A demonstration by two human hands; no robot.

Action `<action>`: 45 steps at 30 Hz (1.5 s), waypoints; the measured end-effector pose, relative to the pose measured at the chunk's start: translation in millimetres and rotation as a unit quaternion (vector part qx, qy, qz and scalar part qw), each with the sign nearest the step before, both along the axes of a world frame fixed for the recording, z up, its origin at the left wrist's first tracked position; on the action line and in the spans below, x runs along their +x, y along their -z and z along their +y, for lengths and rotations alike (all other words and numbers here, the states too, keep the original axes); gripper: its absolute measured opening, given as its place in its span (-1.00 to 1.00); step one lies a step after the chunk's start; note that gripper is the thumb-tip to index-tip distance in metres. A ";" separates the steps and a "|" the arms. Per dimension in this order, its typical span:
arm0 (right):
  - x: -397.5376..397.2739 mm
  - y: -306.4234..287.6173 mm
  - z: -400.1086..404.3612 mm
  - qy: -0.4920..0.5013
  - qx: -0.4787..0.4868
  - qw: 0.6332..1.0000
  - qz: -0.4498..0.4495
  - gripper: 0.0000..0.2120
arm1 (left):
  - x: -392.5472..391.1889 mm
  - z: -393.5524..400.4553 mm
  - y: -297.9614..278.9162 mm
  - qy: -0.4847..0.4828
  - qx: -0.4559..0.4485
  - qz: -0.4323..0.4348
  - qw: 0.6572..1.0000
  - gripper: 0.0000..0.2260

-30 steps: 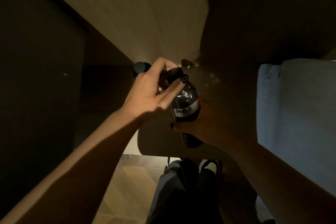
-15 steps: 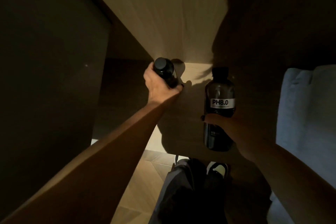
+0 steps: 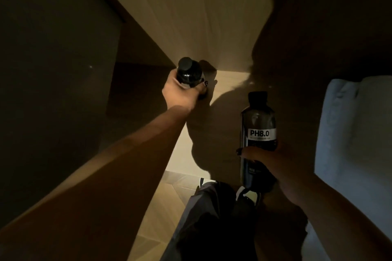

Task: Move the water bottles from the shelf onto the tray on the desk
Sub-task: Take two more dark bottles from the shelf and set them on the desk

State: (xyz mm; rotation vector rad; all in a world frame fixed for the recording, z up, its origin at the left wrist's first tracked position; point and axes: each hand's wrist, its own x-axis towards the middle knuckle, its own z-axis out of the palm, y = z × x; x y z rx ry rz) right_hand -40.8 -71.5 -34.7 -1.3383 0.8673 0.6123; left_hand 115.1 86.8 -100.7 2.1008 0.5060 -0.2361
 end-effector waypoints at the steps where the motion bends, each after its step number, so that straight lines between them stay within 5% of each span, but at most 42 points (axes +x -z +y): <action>1: -1.2 -1.0 -3.4 0.000 0.000 1.000 -0.002 -0.74 | -2.5 0.8 -3.2 0.005 -0.001 -0.003 1.000 -0.46; 15: -26.7 -54.5 -30.3 0.047 0.011 0.999 -0.002 -0.78 | -70.7 11.2 -126.6 -0.040 -0.219 0.010 0.975 -0.56; 20: -43.1 -113.3 -37.9 0.052 0.035 0.998 0.008 -0.52 | -93.9 -5.0 -195.4 -0.105 -0.397 0.030 0.911 -0.59; 23: -51.4 -157.2 -45.9 0.045 0.039 0.998 0.006 -0.78 | -109.6 -26.7 -236.9 -0.142 -0.499 0.029 0.855 -0.54; 26: -61.7 -198.1 -48.9 0.045 0.013 0.999 -0.009 -0.75 | -125.8 -48.3 -278.2 -0.158 -0.587 0.048 0.792 -0.61; 33: -69.3 -265.7 -51.3 0.118 0.098 0.983 -0.096 -0.86 | -153.9 -51.8 -349.6 -0.120 -0.659 0.083 0.738 -0.48; 40: -71.3 -318.5 -37.2 0.144 0.208 0.958 -0.136 -0.26 | -172.1 -24.2 -400.6 0.001 -0.766 0.081 0.638 -0.71; 45: -71.4 -349.8 -22.6 0.195 0.190 0.947 -0.172 -0.67 | -160.5 1.7 -417.0 0.028 -0.788 0.127 0.602 -0.71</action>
